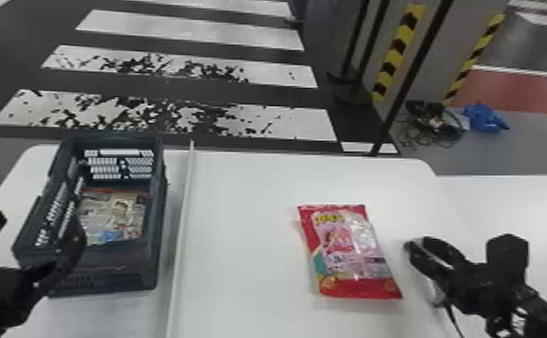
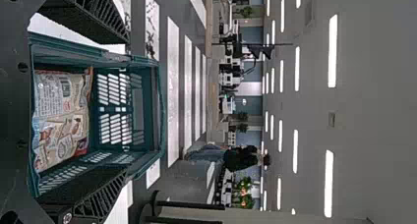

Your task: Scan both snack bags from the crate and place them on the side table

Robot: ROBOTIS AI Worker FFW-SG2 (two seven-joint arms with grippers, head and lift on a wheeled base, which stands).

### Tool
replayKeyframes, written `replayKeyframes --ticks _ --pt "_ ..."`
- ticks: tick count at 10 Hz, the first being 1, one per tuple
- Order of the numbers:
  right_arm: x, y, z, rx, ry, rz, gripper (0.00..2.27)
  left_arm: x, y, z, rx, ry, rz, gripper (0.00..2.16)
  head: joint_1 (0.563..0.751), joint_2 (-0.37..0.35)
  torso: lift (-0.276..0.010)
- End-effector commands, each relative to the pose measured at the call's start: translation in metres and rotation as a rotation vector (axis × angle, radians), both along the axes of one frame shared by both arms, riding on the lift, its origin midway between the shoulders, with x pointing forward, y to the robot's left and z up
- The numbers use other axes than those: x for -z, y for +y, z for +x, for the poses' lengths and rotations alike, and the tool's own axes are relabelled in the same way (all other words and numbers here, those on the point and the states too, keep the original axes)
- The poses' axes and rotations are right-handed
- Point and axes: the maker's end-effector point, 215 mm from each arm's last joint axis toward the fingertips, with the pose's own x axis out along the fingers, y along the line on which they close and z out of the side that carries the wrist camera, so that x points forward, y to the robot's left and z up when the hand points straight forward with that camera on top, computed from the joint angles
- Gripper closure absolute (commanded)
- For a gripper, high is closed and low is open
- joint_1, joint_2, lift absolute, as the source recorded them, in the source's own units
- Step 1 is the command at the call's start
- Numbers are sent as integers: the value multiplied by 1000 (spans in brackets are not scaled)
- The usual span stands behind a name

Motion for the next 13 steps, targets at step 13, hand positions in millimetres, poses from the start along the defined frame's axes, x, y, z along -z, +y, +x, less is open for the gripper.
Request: replayKeyframes --ticks 13 --pt "53 -38 1 92 139 73 113 -5 0 0 7 -14 6 56 695 -233 -98"
